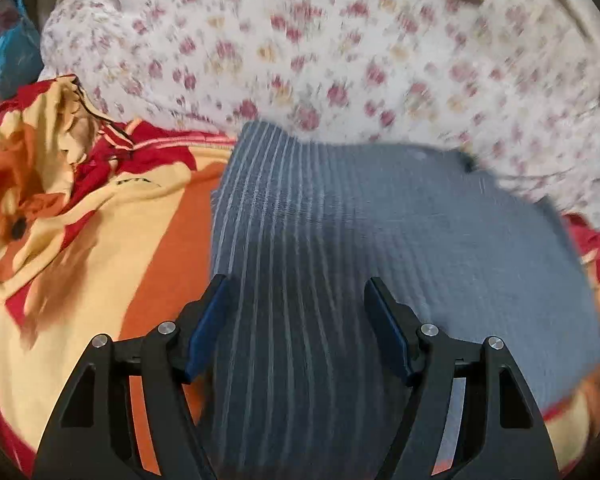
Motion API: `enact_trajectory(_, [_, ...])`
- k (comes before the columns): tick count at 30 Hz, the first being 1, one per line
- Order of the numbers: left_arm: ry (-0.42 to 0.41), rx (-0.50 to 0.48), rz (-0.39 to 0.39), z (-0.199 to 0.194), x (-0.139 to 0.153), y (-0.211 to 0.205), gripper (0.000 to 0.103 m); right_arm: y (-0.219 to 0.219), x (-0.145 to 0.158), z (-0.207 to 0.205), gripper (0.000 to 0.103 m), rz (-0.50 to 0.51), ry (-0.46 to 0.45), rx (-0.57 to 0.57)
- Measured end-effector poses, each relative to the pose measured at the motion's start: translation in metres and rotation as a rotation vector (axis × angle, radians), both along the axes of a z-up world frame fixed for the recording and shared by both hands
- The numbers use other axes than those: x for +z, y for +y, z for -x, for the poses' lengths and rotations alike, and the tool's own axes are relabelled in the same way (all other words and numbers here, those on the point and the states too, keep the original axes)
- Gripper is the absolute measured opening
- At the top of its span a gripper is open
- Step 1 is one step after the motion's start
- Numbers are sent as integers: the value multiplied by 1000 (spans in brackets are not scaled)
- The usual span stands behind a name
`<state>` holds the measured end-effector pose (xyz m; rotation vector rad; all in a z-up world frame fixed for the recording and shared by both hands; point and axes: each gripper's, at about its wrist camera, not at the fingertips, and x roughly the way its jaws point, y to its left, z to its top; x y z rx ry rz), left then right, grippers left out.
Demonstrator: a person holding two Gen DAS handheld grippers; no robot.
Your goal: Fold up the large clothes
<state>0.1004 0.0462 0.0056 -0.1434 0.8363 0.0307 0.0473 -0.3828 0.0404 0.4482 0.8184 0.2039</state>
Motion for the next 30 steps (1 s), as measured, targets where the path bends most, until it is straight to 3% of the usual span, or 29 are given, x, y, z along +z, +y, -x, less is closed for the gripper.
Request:
enact_trajectory(3, [-29,-7,148,41,12,8,69,-19,-7,23,34,-123,21,-68])
enact_trajectory(6, [-50,-32,264,82,16,12,70,-29,-31,39,35,-338,98,-75])
enact_trajectory(8, [-20,-28,337,97,8,13,73,-27,-51,45,37,-470,151,-75])
enact_trajectory(11, [101,38,421,99,-21,21,73,-22,-72,45,46,-571,214,-120])
enact_trajectory(13, [72,75,476,98,-26,29,73,-22,-82,42,46,-613,238,-168])
enact_trajectory(16, [58,92,498,93,-27,30,73,-18,-84,29,47,-636,214,-168])
enact_trajectory(21, [19,138,565,74,-31,46,73,9,-83,1,43,-526,180,-90])
enact_trajectory(27, [-23,206,550,41,-31,65,72,11,-89,-8,38,-510,143,-102])
enact_trajectory(28, [-21,201,535,38,-30,63,54,13,-88,-10,36,-499,139,-83])
enact_trajectory(30, [12,166,497,37,-31,57,26,15,-85,-12,21,-468,125,-56])
